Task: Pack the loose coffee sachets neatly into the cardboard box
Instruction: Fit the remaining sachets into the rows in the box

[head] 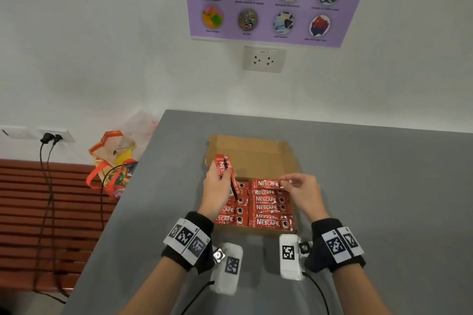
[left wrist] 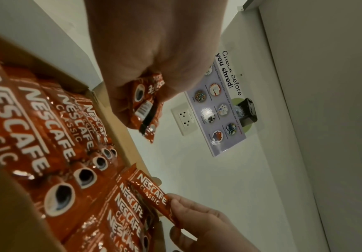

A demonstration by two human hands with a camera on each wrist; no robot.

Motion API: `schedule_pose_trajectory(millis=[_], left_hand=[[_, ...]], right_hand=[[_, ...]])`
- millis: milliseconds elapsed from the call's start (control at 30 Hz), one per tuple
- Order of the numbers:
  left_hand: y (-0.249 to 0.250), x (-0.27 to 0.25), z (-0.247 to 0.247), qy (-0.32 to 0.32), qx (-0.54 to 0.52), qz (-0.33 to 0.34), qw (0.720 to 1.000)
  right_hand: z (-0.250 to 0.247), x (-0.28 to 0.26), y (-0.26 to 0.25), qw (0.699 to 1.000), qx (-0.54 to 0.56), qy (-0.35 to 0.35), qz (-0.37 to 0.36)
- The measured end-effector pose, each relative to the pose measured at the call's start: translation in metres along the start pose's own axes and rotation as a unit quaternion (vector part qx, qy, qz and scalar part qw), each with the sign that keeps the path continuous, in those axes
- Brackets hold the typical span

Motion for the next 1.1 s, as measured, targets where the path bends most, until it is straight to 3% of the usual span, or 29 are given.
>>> schedule_pose_trajectory(millis=[367, 533, 733, 1100], left_hand=[[-0.003, 0.002, 0.008, -0.014, 0.015, 0.011, 1.0], [0.001, -0.001, 0.01, -0.018, 0.004, 0.029, 0.999], [-0.001, -0.001, 0.013, -0.029, 0.004, 0.033, 0.999], [0.002, -0.003, 0.017, -0.038, 0.007, 0.028, 0.999]], right_hand=[[0.006, 0.005, 0.009, 0.998, -0.051, 0.018, -0.009], [0.002, 0.003, 0.005, 0.996, -0.061, 0.039, -0.058], [0.022, -0.002, -0.001, 0.979, -0.159, -0.07, -0.103], [0.024, 0.006, -0.006, 0.977, -0.174, -0.04, -0.116]])
Point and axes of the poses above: each hand's wrist, its own x-axis towards the middle knuckle, its own z-axis out of the palm, y = z × x, the point moved 7 cm from there along x, towards the middle knuckle, and after that the axes turned 8 degrees about y, right-handed, at the moved point
